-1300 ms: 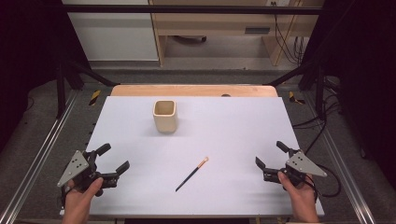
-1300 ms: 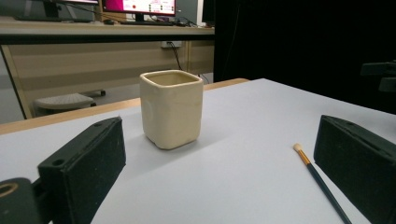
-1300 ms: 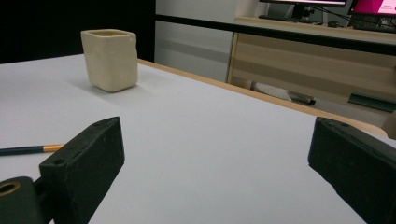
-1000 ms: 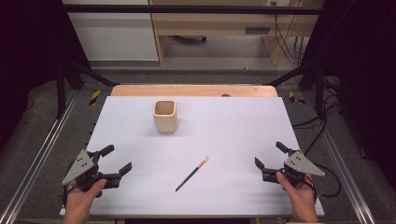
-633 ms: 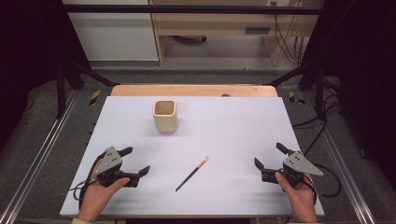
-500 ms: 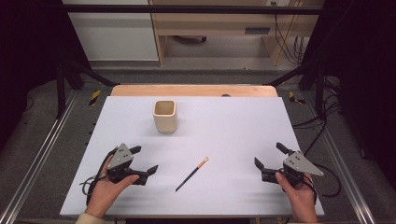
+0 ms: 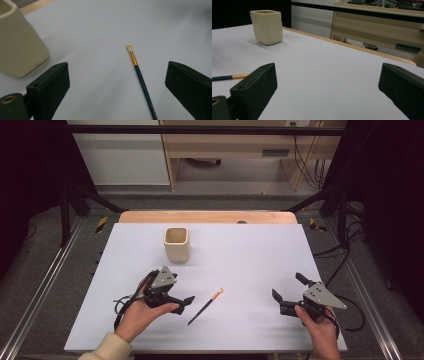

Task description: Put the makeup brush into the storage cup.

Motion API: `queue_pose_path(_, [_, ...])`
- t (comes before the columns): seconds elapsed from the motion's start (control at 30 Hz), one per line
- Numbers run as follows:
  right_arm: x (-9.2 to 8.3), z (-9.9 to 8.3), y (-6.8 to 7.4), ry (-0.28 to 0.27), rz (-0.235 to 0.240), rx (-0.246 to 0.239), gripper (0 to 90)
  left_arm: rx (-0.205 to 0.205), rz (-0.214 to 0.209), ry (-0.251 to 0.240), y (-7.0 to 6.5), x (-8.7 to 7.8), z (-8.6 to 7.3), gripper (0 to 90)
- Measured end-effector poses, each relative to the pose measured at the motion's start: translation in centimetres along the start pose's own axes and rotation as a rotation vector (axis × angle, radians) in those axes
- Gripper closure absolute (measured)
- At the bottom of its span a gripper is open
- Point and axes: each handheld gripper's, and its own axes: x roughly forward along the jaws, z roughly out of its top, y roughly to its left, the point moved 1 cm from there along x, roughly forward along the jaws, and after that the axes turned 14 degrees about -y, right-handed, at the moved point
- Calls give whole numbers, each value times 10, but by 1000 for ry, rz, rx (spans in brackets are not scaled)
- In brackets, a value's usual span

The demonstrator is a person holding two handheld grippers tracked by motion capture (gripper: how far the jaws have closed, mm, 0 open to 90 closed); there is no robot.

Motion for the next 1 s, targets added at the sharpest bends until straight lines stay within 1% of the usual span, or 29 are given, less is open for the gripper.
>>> queue_pose_path(0.03, [0,0,0,-1,0,1,24,9,-12,21,-5,7,5,51])
queue_pose_path(0.07, [0,0,0,-1,0,0,25,7,-19,34,-7,10,7,52])
queue_pose_path(0.1, [-1,0,0,-1,0,1,24,11,-25,45,-9,12,8,52])
queue_pose_path(0.13, [-1,0,0,-1,0,1,24,11,-25,45,-9,12,8,53])
queue_pose_path(0.2, [-1,1,-1,-4,-2,0,25,23,-39,93,-14,21,14,55])
queue_pose_path(0.27, [-2,1,-1,-6,-4,2,24,27,-51,115,-16,25,17,56])
queue_pose_path(0.33, [-3,1,-1,-4,-5,5,24,44,-57,138,-19,29,19,56])
queue_pose_path(0.37, [-3,1,-2,-4,-6,4,24,46,-60,149,-20,31,20,56])
queue_pose_path(0.4, [-2,1,-2,-6,-6,4,24,46,-60,149,-20,31,20,56])
queue_pose_path(0.43, [-2,1,-1,-5,-5,3,24,53,-73,173,-22,34,22,56])
queue_pose_path(0.53, [-2,1,-1,-4,-2,0,24,47,-75,181,-25,37,23,57])
queue_pose_path(0.57, [-2,1,-1,-2,-1,0,24,51,-82,203,-27,40,24,57])
queue_pose_path(0.6, [-2,1,-1,-1,-1,-1,24,51,-82,203,-27,40,24,57])
queue_pose_path(0.63, [-2,1,-1,-1,-1,-1,24,58,-84,229,-29,44,24,58])
queue_pose_path(0.87, [-2,1,-1,-2,-2,1,25,62,-87,251,-33,51,26,63])
queue_pose_path(1.0, [-2,1,-1,-3,-1,2,25,68,-92,271,-36,54,26,65])
